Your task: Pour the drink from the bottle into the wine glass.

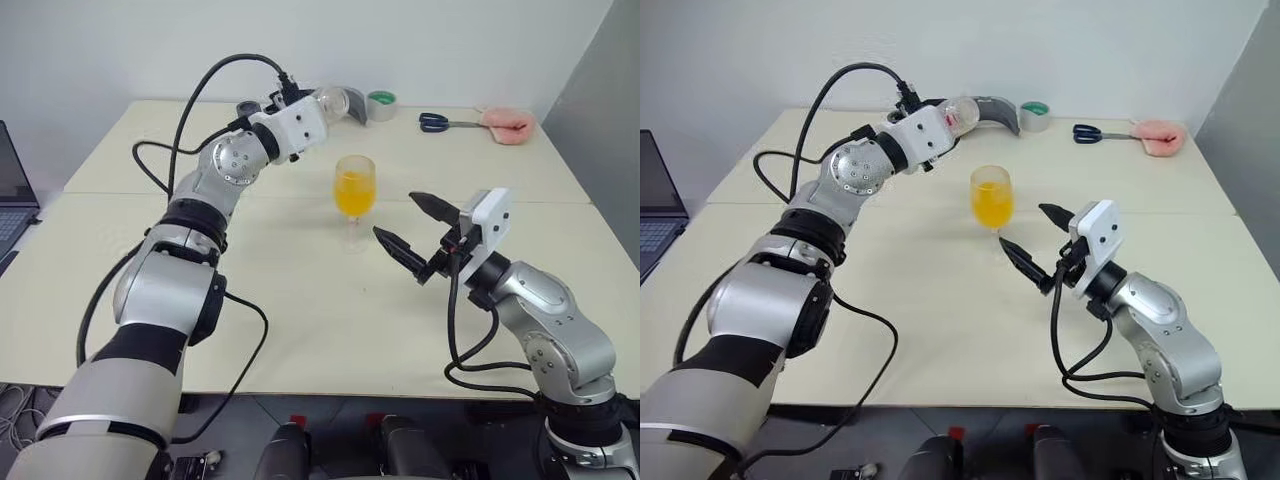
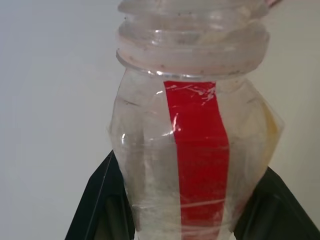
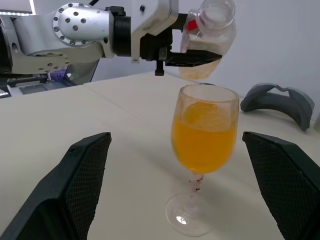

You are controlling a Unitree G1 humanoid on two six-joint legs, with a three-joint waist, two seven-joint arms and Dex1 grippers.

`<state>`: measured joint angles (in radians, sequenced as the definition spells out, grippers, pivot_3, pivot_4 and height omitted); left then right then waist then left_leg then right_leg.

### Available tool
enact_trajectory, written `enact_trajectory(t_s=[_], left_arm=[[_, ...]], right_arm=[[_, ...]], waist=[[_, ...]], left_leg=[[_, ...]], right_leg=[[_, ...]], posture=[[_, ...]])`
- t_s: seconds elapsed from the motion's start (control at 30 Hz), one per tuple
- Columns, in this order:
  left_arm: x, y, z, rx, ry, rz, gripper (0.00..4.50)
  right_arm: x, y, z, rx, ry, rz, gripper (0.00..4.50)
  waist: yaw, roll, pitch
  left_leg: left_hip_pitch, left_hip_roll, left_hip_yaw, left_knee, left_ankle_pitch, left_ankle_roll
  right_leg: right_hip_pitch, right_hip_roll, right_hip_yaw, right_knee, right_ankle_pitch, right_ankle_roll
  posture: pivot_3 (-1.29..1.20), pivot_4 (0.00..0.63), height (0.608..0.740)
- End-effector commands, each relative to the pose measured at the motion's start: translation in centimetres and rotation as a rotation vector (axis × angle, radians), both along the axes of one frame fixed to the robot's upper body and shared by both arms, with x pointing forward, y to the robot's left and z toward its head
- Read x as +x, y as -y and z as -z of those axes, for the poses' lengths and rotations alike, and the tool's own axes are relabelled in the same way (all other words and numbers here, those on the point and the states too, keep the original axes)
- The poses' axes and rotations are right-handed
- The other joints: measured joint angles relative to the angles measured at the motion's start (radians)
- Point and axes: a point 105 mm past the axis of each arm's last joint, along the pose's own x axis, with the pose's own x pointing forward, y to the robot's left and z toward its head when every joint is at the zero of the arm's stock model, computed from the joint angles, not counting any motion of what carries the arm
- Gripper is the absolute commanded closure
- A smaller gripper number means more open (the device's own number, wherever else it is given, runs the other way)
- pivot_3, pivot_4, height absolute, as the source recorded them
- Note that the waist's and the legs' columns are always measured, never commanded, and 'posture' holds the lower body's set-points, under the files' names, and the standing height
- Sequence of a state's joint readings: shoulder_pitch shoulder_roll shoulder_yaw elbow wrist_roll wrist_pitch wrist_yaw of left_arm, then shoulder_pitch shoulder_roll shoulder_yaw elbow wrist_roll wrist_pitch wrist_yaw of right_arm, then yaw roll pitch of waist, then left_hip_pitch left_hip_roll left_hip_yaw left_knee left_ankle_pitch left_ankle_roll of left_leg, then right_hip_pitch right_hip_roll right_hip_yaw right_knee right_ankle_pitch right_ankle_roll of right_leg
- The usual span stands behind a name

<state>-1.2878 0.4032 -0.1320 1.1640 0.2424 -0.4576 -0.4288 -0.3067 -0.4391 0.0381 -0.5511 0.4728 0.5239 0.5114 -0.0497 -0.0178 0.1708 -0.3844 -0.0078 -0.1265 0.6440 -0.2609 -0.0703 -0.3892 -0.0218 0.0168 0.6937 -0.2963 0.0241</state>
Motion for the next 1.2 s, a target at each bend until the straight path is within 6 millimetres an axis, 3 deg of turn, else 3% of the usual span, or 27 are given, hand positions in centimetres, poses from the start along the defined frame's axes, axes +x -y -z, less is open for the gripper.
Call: enact_trajectory(t_s=[0.03,0.23,0.43,0.73,0.93,1.2], left_arm=[[-0.2,-2.2,-0.8,-0.221,-0.077,-0.005,2.62],[-1.2,-7.5,4.1,-0.489,-0.275,-0.148,2.62],[-2.3,-10.9,6.5,-0.629,-0.354,-0.277,2.62],[-2.8,-13.2,9.0,-0.682,-0.429,-0.395,2.62],[-3.0,-13.3,10.1,-0.673,-0.444,-0.375,2.62],[-3.7,-13.6,11.3,-0.672,-0.444,-0.364,0.08]], right_arm=[[-1.7,-1.7,-0.9,-0.049,0.042,-0.108,0.00],[-1.8,-4.3,0.6,-0.152,-0.026,-0.191,0.00],[-0.2,-6.6,1.2,-0.193,-0.069,-0.209,0.00],[0.8,-8.8,0.8,-0.202,-0.066,-0.230,0.00],[0.8,-9.2,0.6,-0.194,-0.058,-0.237,0.00],[0.8,-9.2,0.4,-0.186,-0.053,-0.230,0.00]], waist=[[-0.010,0.000,0.000],[-0.034,0.000,0.000],[-0.031,0.000,-0.001],[-0.023,-0.001,-0.001],[-0.020,-0.001,-0.001],[-0.019,-0.001,-0.001]], left_leg=[[0.000,0.000,0.000,0.000,0.000,0.000],[0.003,0.001,-0.002,0.001,0.000,0.000],[0.002,0.001,-0.005,0.002,0.000,-0.001],[0.001,0.000,-0.004,0.001,0.001,-0.003],[0.002,0.000,-0.004,0.001,0.001,-0.002],[0.002,0.000,-0.004,0.001,0.001,-0.002]], right_leg=[[0.000,0.000,0.000,0.001,0.000,0.000],[0.000,0.001,0.001,0.004,0.000,-0.001],[0.000,0.001,-0.001,0.004,0.000,-0.001],[0.000,-0.001,-0.001,0.003,0.000,-0.001],[0.000,0.000,-0.001,0.004,0.000,-0.001],[0.000,0.000,-0.001,0.003,0.000,-0.001]], posture=[[0.00,0.150,0.740],[0.00,0.150,0.740],[0.00,0.150,0.740],[0.00,0.150,0.740],[0.00,0.150,0.740],[0.00,0.150,0.740]])
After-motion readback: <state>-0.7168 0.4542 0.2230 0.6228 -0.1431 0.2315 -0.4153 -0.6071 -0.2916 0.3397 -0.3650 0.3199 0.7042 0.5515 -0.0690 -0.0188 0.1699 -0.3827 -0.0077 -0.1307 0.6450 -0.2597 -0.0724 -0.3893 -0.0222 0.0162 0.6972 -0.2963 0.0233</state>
